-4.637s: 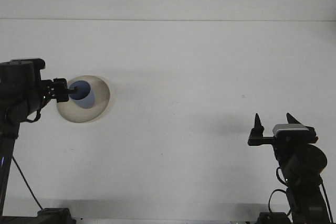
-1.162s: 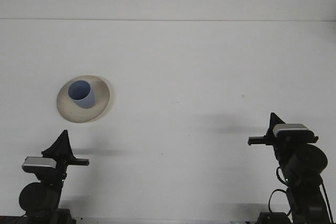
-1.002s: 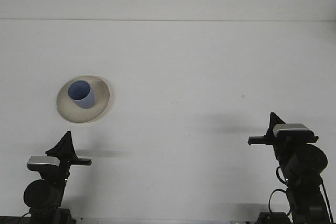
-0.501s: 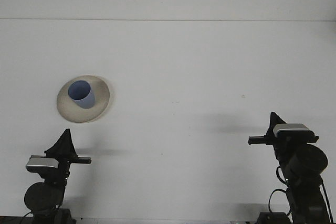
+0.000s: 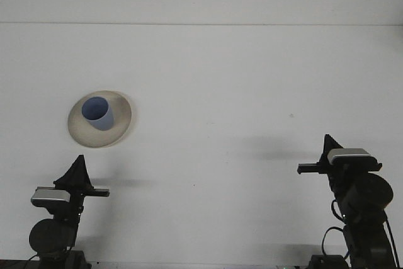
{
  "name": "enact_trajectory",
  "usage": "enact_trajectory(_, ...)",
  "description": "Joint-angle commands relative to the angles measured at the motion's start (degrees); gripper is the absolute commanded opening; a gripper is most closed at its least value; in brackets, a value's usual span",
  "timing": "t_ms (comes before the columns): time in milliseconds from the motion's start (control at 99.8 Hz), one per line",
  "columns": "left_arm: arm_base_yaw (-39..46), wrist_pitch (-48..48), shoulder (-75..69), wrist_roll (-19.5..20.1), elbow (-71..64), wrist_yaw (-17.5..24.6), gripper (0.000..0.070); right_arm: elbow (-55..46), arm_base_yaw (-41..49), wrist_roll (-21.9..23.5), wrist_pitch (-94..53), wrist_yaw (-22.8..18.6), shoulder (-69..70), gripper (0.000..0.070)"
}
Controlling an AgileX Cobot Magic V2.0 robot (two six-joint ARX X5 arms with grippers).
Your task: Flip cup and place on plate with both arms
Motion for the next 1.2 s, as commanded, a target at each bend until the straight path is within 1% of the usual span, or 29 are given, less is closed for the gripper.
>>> enact_trajectory(0,-0.02,0.59,-0.07,-0.15,-1.14,0.00,0.0011,0.24,0.04,-0.42,0.59,-0.02,0.24,0.0002)
enact_trajectory(351,-0.02,0.59,-0.07,-0.15,-1.14,0.00,0.0011,0.22,0.04,-0.42,0.57,0.22,0.13,0.0002)
enact_trajectory(561,-0.02,0.59,-0.07,-0.15,-1.14,0.00,0.0011,-0.61,0.07,-0.42,0.92,0.04,-2.89,0.0002)
enact_trajectory(671,-0.02,0.59,-0.07,-0.15,-1.14,-0.02,0.0011,-4.55,0.07,-0.42,5.40,0.02,-6.67,0.0002)
enact_trajectory(871,-0.02,0.59,-0.07,-0.15,-1.14,0.00,0.0011,-15.98,0.04,-0.42,17.94,0.00,-16.11,0.0002)
enact_trajectory(1002,-0.02,0.59,-0.07,-0.15,-1.14,-0.02,0.0011,-21.18,0.04,-0.35,18.45,0.07,-22.93,0.0002)
enact_trajectory(1192,-0.02,0.59,-0.07,-0.15,-1.14,-0.02,0.0011,-26.03,0.04,-0.35,17.90,0.11,-31.87,0.0002)
